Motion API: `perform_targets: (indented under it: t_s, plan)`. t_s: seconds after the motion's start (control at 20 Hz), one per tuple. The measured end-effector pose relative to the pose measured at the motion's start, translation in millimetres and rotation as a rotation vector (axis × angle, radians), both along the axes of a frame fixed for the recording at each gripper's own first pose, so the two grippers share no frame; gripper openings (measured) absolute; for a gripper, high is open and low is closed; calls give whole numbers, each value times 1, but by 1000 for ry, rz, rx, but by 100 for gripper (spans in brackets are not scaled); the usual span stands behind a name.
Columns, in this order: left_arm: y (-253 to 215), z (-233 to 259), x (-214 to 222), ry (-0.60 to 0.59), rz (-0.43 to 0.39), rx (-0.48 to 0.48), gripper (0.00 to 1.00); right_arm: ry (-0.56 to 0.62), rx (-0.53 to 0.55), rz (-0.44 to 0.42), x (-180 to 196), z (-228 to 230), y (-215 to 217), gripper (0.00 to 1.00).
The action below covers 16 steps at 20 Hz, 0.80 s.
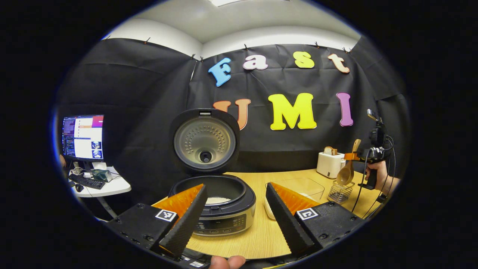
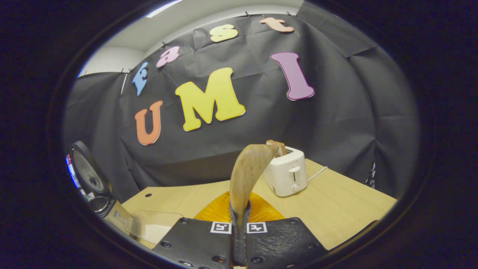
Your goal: Close the left gripper, press the button to open the rice cooker; take a wooden spoon from the chopstick holder with the right hand, scoop a spoonful of rice and pour it into the rice cooker, then put the wooden spoon back into the chopstick holder.
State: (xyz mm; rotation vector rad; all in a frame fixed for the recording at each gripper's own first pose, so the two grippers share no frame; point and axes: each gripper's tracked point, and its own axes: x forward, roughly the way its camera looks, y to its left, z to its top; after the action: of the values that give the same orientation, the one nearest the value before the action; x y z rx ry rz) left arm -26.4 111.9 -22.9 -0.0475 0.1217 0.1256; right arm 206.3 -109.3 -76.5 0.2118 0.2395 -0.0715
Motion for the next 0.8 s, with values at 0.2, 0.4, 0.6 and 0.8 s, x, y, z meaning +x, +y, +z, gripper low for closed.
perform_targets:
  t_s: [0.2,0.4,0.6,0.8]
  plan:
    - [1,-3,0,11,2,-7,100,-9,-45,14,-2,-12,10,0]
    - [-3,1,-1,0,-6,-1,100,4,-46,21,-6,-30,17,0]
    - [-1,5,-3,-15,-5,4,100,23,-61,18,-7,-44,19,2]
    - [1,9,-5,-24,4,7,100,31,-59,18,-8,-47,20,6]
